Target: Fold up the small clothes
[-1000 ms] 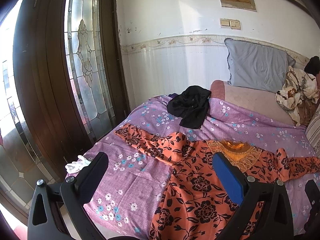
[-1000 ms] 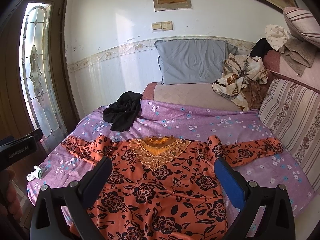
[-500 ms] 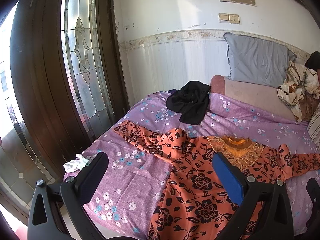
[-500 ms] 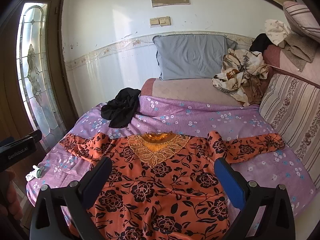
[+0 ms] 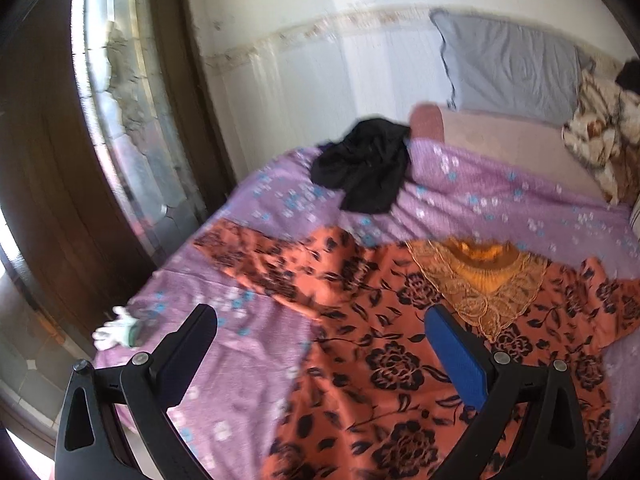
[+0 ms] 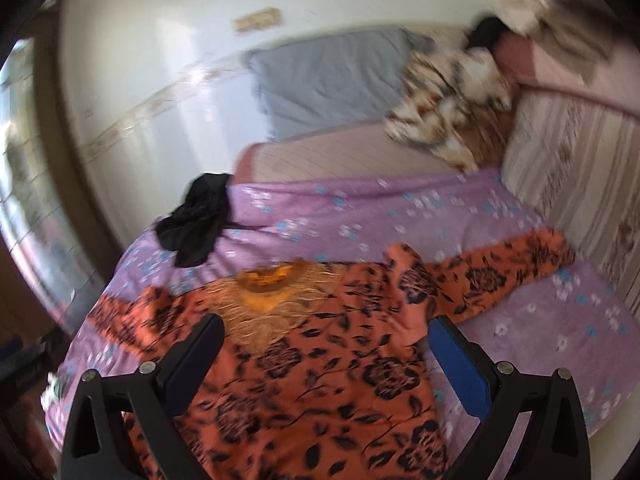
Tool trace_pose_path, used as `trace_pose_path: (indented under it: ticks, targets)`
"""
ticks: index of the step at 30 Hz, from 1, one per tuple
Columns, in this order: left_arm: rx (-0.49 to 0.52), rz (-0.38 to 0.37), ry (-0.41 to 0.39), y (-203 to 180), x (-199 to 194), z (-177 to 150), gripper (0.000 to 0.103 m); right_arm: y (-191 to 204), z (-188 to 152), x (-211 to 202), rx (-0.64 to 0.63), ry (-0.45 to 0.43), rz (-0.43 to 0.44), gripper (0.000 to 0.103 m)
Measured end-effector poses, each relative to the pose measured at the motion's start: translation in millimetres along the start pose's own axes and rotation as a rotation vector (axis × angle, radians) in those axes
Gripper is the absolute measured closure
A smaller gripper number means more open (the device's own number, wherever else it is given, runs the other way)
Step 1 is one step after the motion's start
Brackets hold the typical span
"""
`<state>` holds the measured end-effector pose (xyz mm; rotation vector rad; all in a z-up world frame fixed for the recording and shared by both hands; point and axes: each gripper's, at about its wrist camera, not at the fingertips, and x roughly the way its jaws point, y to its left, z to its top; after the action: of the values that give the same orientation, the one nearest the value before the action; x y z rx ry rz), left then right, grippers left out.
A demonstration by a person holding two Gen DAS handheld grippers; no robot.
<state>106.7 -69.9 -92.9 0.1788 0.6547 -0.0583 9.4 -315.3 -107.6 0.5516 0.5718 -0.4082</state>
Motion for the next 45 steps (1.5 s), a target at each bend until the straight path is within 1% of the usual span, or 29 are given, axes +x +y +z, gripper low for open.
trace_pose_path:
  ticks: [3, 5, 7, 8, 9, 10, 11, 13, 15, 16, 17, 18, 20, 22, 24, 25, 29, 30, 31, 33, 34, 35, 37, 39, 40, 41, 42, 44, 45]
  targets:
    - [0.018, -0.083, 0.143, -30, 64, -6, 0.000, -60, 16, 50, 0.162, 0.064, 0.010, 0.000]
    - [0.011, -0.157, 0.276, -55, 107, -17, 0.000, -99, 21, 72, 0.257, 0.078, 0.015, 0.000]
    - [0.037, -0.176, 0.367, -76, 137, -33, 0.000, -156, 20, 92, 0.426, 0.081, 0.019, 0.001]
    - [0.066, -0.174, 0.403, -86, 152, -39, 0.000, -173, 17, 95, 0.485, 0.079, 0.012, 0.003]
    - [0.080, -0.188, 0.445, -92, 156, -43, 0.000, -198, 14, 100, 0.574, 0.080, 0.005, 0.009]
    - [0.092, -0.221, 0.489, -100, 164, -46, 0.000, -220, 11, 103, 0.662, 0.076, 0.016, 0.013]
    - [0.098, -0.240, 0.504, -106, 168, -49, 0.000, -243, 8, 105, 0.744, 0.064, 0.041, 0.018]
    - [0.108, -0.224, 0.476, -110, 165, -50, 0.000, -276, 7, 110, 0.853, 0.022, 0.063, 0.022]
    - [0.102, -0.237, 0.471, -111, 155, -48, 0.000, -299, 3, 119, 0.940, 0.014, 0.077, 0.027]
    - [0.107, -0.220, 0.465, -107, 163, -52, 0.000, -305, 2, 125, 0.970, 0.020, 0.088, 0.029]
    - [0.086, -0.229, 0.455, -104, 160, -53, 0.000, -315, 1, 133, 1.013, 0.022, 0.087, 0.031]
    - [0.095, -0.204, 0.439, -99, 170, -58, 0.000, -319, 1, 136, 1.027, 0.015, 0.072, 0.031]
    - [0.107, -0.188, 0.402, -102, 170, -60, 0.000, -333, 3, 143, 1.043, -0.002, 0.008, 0.031]
    - [0.093, -0.197, 0.406, -104, 165, -58, 0.000, -353, 3, 151, 1.097, -0.026, -0.033, 0.034]
    - [0.079, -0.207, 0.407, -108, 156, -58, 0.000, -368, 0, 150, 1.175, -0.091, -0.013, 0.035]
    - [0.089, -0.191, 0.405, -102, 164, -59, 0.000, -372, 0, 150, 1.192, -0.119, -0.064, 0.035]
    - [0.112, -0.162, 0.404, -100, 172, -55, 0.000, -386, 14, 157, 1.157, -0.160, -0.115, 0.035]
    - [0.126, -0.149, 0.407, -97, 186, -52, 0.000, -389, 17, 159, 1.144, -0.179, -0.122, 0.039]
    - [0.131, -0.149, 0.407, -98, 186, -50, 0.000, -391, 18, 159, 1.135, -0.192, -0.121, 0.043]
    - [0.148, -0.128, 0.387, -99, 191, -43, 0.000, -398, 14, 166, 1.139, -0.171, -0.115, 0.086]
    - [0.157, -0.110, 0.365, -100, 190, -37, 0.000, -401, 11, 170, 1.154, -0.158, -0.117, 0.093]
    - [0.168, -0.086, 0.326, -102, 186, -31, 0.000, -401, 7, 170, 1.175, -0.166, -0.119, 0.097]
    - [0.178, -0.053, 0.273, -101, 183, -20, 0.000, -393, 16, 161, 1.154, -0.195, -0.101, 0.097]
    - [0.158, -0.033, 0.250, -96, 182, -10, 0.000, -375, 33, 147, 1.075, -0.234, -0.073, 0.097]
    - [0.140, -0.019, 0.246, -91, 183, -4, 0.000, -355, 51, 138, 1.002, -0.261, -0.033, 0.097]
    - [0.120, 0.001, 0.242, -85, 185, 1, 0.000, -342, 61, 134, 0.963, -0.272, -0.004, 0.097]
    - [0.103, 0.021, 0.239, -77, 184, 5, 0.000, -317, 76, 127, 0.901, -0.283, 0.060, 0.097]
    - [0.059, 0.059, 0.234, -59, 183, 13, 0.000, -269, 96, 120, 0.802, -0.273, 0.179, 0.097]
    - [0.027, 0.079, 0.231, -47, 182, 18, 0.000, -250, 101, 119, 0.769, -0.262, 0.215, 0.097]
